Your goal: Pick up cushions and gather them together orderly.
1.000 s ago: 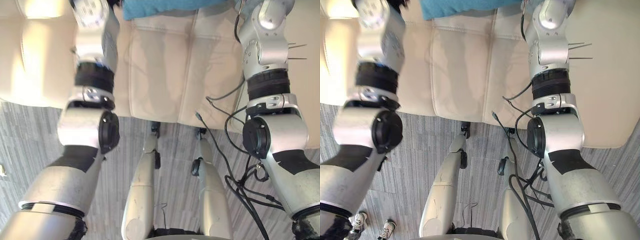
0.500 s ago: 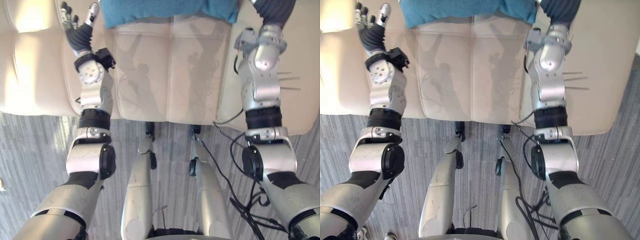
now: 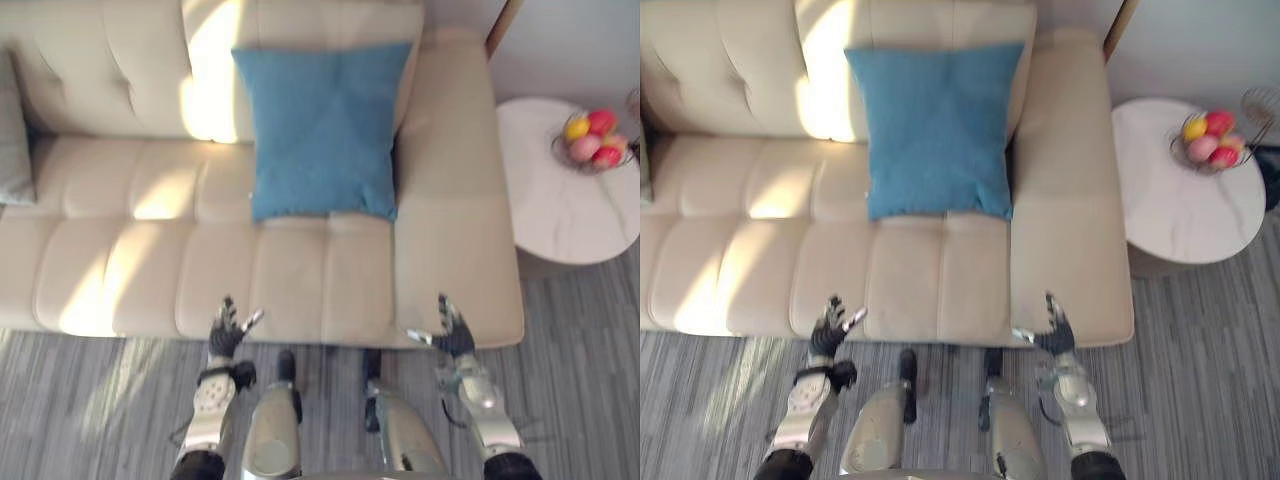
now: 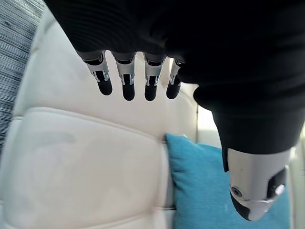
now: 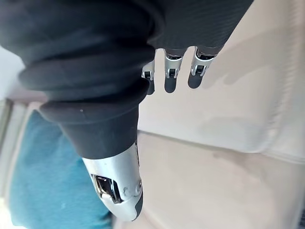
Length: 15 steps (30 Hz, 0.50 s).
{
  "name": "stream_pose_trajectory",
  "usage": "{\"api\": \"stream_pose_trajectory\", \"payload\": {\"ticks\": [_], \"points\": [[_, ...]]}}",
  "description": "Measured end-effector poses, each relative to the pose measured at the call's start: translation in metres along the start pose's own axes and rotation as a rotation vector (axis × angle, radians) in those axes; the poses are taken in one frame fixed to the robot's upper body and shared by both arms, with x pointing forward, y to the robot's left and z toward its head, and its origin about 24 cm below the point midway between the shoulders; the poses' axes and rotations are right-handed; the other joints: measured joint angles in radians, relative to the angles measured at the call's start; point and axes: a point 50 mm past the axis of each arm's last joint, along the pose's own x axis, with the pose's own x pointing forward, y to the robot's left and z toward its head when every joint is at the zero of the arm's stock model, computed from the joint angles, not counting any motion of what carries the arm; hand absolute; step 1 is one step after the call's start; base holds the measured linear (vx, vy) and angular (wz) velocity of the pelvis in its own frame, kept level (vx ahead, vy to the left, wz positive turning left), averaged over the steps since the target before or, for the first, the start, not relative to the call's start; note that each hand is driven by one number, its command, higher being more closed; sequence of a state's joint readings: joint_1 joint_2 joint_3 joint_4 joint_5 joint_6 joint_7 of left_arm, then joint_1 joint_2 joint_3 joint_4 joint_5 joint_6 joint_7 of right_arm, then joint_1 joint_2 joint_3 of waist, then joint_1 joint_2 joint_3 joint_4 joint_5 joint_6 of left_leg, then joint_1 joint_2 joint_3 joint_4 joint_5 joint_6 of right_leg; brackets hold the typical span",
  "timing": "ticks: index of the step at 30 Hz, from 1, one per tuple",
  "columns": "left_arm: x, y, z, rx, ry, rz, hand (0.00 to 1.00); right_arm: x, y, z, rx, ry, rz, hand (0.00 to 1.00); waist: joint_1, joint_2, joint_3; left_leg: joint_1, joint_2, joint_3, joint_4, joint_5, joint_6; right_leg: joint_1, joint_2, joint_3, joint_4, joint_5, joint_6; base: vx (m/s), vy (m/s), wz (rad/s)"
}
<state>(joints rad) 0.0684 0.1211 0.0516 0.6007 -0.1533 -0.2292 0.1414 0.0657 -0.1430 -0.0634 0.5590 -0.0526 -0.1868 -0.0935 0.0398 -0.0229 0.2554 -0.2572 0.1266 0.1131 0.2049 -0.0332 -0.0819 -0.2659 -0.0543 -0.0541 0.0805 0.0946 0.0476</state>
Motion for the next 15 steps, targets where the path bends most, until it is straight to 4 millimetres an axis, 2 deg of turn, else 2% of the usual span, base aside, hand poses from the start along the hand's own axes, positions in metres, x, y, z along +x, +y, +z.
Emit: {"api": "stream_pose_trajectory", "payload": {"ticks": [1,3,5,9,10,12,13,14,15], "points": [[-0.008,0.006,-0.022,0.046,0.093,-0.007,0.0,-0.008,-0.007,-0.024,-0.017,0.099,-0.012,0.0,-0.003,0.001,-0.024,0.05,-0.008,0.003,-0.027,0.0,0.0,0.042,-0.006,0.003,-0.015,-0.003,0.002,0.08,0.058,-0.02],[-0.02,0.015,-0.046,0.098,0.197,-0.02,0.0,-0.02,-0.017,-0.052,-0.044,0.217,-0.032,0.0,-0.009,-0.001,-0.063,0.11,-0.019,0.013,-0.058,0.0,0.001,0.094,-0.014,0.005,-0.037,-0.005,0.006,0.06,0.059,-0.06],[-0.032,0.023,-0.064,0.127,0.272,-0.019,0.0,-0.029,-0.024,-0.07,-0.084,0.299,-0.019,0.0,-0.023,-0.005,-0.083,0.156,-0.025,0.03,-0.082,0.0,0.001,0.121,-0.018,0.02,-0.05,-0.005,0.009,0.03,0.058,-0.16],[-0.042,0.034,-0.079,0.178,0.342,-0.02,0.0,-0.036,-0.029,-0.081,-0.099,0.353,-0.021,0.0,-0.023,-0.01,-0.105,0.186,-0.021,0.084,-0.096,-0.004,0.006,0.12,-0.017,0.07,-0.054,-0.004,0.011,0.02,0.032,-0.44],[-0.042,0.035,-0.079,0.183,0.343,-0.021,0.0,-0.037,-0.029,-0.083,-0.108,0.366,-0.015,0.0,-0.026,-0.012,-0.104,0.176,-0.024,0.09,-0.071,-0.011,0.012,0.103,-0.02,0.075,-0.026,-0.005,0.021,-0.02,0.034,-0.27],[-0.037,0.033,-0.074,0.181,0.326,-0.026,0.0,-0.039,-0.027,-0.086,-0.121,0.39,-0.004,0.0,-0.026,-0.012,-0.107,0.143,-0.021,0.112,-0.016,-0.015,0.029,0.073,-0.026,0.092,0.015,-0.016,0.102,-0.07,0.015,-0.18],[-0.034,0.026,-0.071,0.165,0.307,-0.036,0.0,-0.034,-0.026,-0.082,-0.12,0.379,0.001,0.0,-0.026,0.014,-0.105,0.118,0.023,0.119,0.001,-0.014,0.043,-0.011,-0.009,0.077,0.283,-0.106,0.092,-0.13,-0.054,0.02],[-0.03,0.024,-0.067,0.17,0.292,-0.043,0.0,-0.035,-0.024,-0.083,-0.118,0.383,0.007,0.0,-0.03,0.01,-0.103,0.114,0.021,0.106,0.015,-0.014,0.043,-0.055,-0.02,0.073,0.526,-0.194,0.083,-0.12,-0.097,0.24],[-0.028,0.023,-0.064,0.172,0.278,-0.049,0.0,-0.038,-0.021,-0.086,-0.111,0.395,0.013,0.0,-0.029,-0.003,-0.106,0.118,0.011,0.089,0.03,-0.013,0.043,-0.051,-0.036,0.082,0.681,-0.248,0.11,-0.05,-0.12,0.54]]}}
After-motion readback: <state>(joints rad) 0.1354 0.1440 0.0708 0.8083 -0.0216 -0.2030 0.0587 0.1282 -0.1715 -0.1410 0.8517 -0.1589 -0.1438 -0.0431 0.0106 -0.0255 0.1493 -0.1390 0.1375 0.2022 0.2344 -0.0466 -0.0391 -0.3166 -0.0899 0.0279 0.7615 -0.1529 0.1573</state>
